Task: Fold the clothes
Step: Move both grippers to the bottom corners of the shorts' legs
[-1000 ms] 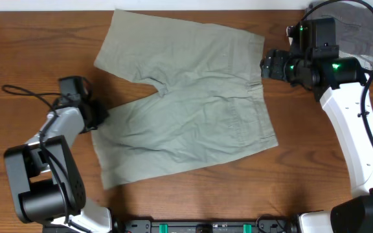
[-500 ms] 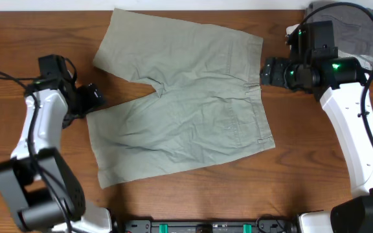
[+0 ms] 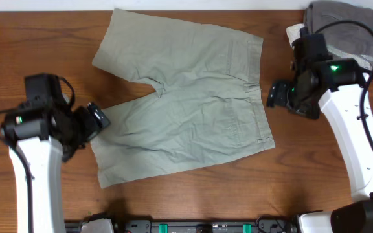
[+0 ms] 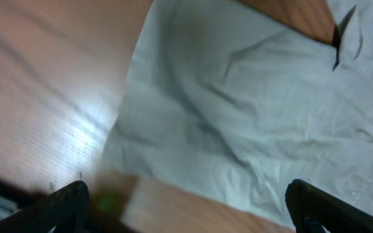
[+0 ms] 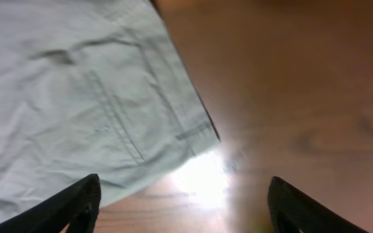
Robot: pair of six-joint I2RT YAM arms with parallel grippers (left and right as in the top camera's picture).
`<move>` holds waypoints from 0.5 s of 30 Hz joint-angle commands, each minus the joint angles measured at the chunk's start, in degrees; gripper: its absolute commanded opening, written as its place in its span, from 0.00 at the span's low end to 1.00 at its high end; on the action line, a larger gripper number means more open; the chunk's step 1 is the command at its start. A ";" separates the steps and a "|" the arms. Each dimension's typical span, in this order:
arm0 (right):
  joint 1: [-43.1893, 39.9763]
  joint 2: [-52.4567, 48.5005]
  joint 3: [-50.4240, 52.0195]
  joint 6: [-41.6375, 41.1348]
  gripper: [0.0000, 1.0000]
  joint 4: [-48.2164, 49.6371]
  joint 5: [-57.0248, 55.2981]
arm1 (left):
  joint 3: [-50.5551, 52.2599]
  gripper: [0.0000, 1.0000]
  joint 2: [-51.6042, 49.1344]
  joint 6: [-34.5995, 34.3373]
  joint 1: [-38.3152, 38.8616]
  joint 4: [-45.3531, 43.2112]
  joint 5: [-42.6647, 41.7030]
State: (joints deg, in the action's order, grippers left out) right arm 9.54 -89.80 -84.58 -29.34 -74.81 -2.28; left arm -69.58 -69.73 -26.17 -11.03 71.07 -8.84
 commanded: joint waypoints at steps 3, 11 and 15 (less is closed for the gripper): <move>4.96 1.29 2.75 -11.26 0.87 0.37 -7.13 | 7.85 0.98 5.66 -13.03 4.24 2.12 6.16; 9.66 1.01 18.56 -11.96 0.86 13.68 -0.52 | 24.98 0.98 7.89 -25.38 5.60 -3.23 6.73; 9.62 1.01 23.58 -9.31 0.84 17.73 1.33 | 28.70 0.98 7.85 -25.33 5.60 -4.63 6.78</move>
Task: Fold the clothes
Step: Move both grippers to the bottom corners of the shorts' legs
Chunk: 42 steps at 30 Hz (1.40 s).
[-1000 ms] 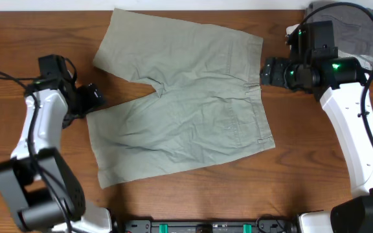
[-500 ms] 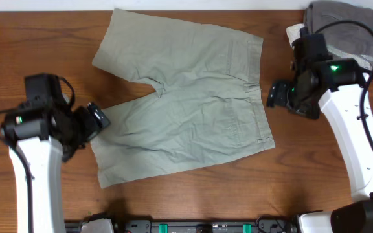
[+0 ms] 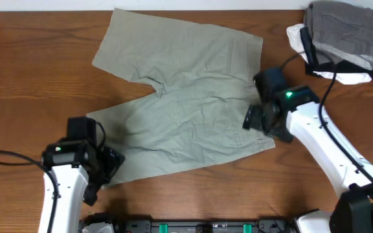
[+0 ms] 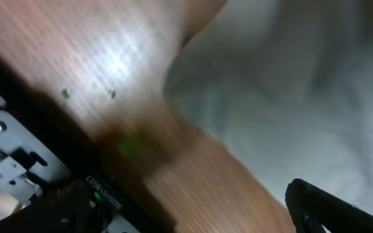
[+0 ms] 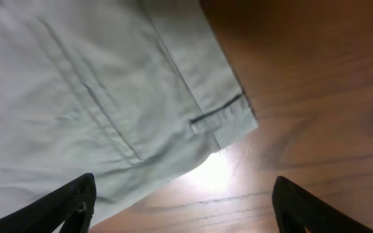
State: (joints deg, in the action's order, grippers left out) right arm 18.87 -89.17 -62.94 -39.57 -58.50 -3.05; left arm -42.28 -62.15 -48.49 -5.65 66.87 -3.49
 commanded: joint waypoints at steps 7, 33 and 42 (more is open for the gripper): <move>0.26 0.31 7.85 4.96 0.80 8.33 2.47 | 4.35 0.94 -0.24 2.73 0.28 -5.62 0.74; 0.22 -0.13 13.22 1.99 0.65 14.45 -0.98 | 14.32 0.76 -2.60 5.07 0.28 -15.28 -2.54; 0.22 -0.33 15.30 6.32 0.71 13.90 -0.52 | 14.32 0.71 -2.60 5.38 0.28 -17.97 -2.95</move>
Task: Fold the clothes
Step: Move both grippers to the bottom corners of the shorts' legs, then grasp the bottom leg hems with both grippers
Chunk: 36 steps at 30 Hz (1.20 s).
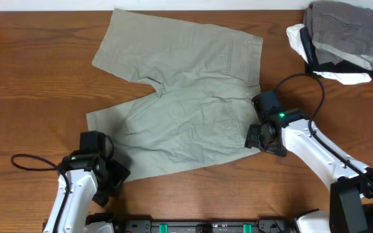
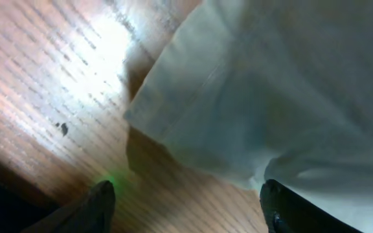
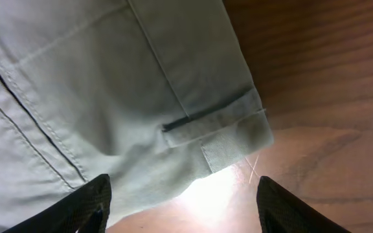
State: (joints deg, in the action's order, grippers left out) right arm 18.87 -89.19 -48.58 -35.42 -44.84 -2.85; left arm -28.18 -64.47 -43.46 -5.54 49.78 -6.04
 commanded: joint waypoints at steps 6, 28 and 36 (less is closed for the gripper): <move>0.22 -0.42 3.65 2.27 0.72 3.13 1.03 | 0.22 0.71 -4.15 1.22 0.17 -3.69 -1.51; -3.87 -0.46 4.81 3.30 0.68 2.93 4.35 | 0.20 0.06 -19.69 1.20 0.15 -15.87 -4.04; -6.58 -0.46 4.81 5.75 0.68 6.36 1.81 | 0.20 0.06 -19.69 1.22 0.15 -19.26 -4.00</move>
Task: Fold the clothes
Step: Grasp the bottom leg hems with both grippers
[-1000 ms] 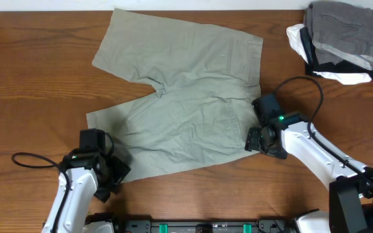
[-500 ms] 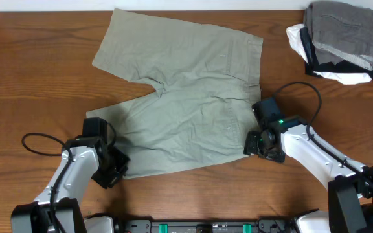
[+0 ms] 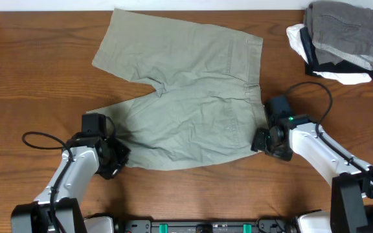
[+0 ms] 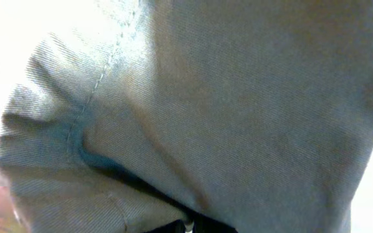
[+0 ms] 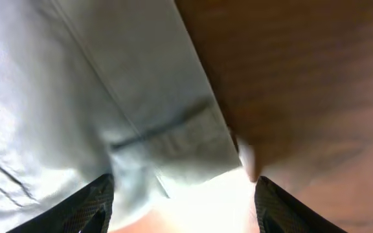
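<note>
Pale grey-green shorts (image 3: 193, 97) lie spread on the wooden table (image 3: 31, 84), waistband to the right and legs to the left. At the near leg's hem corner, which is bunched up, my left gripper (image 3: 114, 157) is shut on the cloth. In the left wrist view fabric fills the frame and the left gripper (image 4: 186, 226) pinches a fold at the bottom edge. My right gripper (image 3: 262, 140) is open at the near waistband corner. In the right wrist view that corner (image 5: 186, 139) lies just ahead of the right gripper (image 5: 183, 207), whose fingers (image 5: 89, 204) stand wide apart.
A stack of folded grey, white and dark clothes (image 3: 342, 29) sits at the back right corner. The table's near edge with a black rail (image 3: 186, 226) runs just behind both arms. Bare wood lies left and right of the shorts.
My left gripper was open over the near leg's hem corner; now it is shut on that hem, a little farther from the table's front edge, with the cloth bunched. The right gripper stays open at the waistband corner.
Both grippers were open beside the shorts, left at the near leg, right at the waistband. Then each stood nearer the front corners, then low over the hem corner and waistband corner. Now the left holds the hem; the right is still open.
</note>
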Robot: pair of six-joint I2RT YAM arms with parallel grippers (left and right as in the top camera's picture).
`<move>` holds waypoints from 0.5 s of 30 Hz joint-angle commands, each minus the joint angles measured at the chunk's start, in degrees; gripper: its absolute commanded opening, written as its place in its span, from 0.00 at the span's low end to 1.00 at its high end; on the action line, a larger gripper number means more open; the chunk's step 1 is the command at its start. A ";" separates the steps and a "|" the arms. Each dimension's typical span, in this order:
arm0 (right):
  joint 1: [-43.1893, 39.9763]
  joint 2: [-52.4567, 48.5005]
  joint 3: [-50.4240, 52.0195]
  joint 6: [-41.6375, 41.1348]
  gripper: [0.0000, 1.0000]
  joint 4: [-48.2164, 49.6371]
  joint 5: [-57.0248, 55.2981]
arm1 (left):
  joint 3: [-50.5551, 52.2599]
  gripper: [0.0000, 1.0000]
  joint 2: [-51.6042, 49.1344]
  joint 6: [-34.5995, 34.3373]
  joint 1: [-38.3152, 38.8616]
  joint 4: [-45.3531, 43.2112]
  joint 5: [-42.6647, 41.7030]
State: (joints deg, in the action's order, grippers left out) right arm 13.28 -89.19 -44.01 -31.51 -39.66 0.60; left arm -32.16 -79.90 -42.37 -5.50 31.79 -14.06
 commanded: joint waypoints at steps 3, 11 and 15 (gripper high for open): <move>-0.98 -0.50 0.24 1.79 0.67 1.73 -1.57 | 4.20 0.06 -4.26 0.15 0.11 -1.29 4.02; -0.94 -0.52 0.83 1.79 0.59 3.26 -0.59 | 4.20 0.06 -4.26 0.13 0.11 -1.53 4.02; -0.94 -0.61 2.97 1.81 0.57 6.16 1.81 | 4.20 0.06 -4.26 0.13 0.11 -1.99 4.02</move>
State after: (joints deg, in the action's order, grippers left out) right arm 12.75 -89.19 -42.61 -30.33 -34.41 0.69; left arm -32.12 -79.94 -42.37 -5.50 30.79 -14.24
